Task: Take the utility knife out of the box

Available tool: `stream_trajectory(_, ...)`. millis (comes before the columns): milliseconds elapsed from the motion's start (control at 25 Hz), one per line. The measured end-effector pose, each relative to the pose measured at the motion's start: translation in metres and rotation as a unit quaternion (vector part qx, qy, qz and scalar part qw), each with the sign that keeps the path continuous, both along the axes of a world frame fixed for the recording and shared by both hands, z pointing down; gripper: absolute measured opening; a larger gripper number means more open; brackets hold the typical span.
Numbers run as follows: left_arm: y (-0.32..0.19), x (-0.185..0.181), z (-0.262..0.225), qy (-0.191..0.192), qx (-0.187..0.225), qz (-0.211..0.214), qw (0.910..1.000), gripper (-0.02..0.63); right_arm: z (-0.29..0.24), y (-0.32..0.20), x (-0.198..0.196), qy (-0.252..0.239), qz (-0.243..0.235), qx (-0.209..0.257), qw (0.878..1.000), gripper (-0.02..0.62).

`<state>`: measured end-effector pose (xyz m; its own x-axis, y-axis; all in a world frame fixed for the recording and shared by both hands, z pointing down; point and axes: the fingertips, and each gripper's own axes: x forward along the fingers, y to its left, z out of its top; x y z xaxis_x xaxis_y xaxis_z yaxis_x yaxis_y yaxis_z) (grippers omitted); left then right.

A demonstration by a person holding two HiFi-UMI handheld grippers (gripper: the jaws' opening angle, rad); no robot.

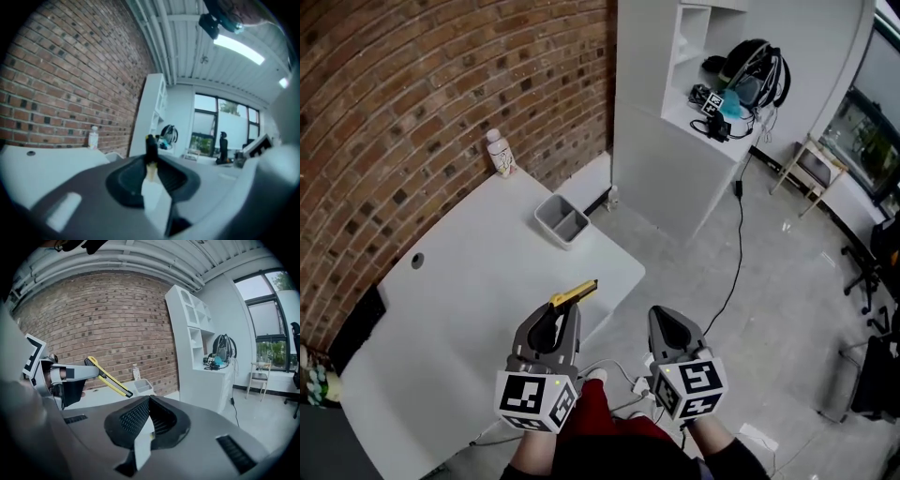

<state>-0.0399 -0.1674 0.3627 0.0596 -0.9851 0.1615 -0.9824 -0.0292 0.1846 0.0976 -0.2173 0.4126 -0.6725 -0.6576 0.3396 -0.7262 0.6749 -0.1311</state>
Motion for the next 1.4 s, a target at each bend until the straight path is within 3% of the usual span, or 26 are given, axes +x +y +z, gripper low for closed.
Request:
stream_trajectory(560,0.091,-0.029,0.008,-0.006,-0.013,-0.127,0.9918,0.071,0.001,0.046,-0.042,-0.007,-0.120,0.001,0.993,0.008)
stream_trajectory(1120,0.192,-0.049,0.027,0.002,-0.034,-0.238,0.9708,0.071,0.016,0.119,-0.083,0.004,-0.239,-0.008,0.971,0.008)
stream_trajectory(1400,0.227,-0.050,0.030,0.002,-0.037,-0.271,0.9618,0.071,0.018,0.142,-0.091,0.004,-0.273,-0.016,0.962,0.008)
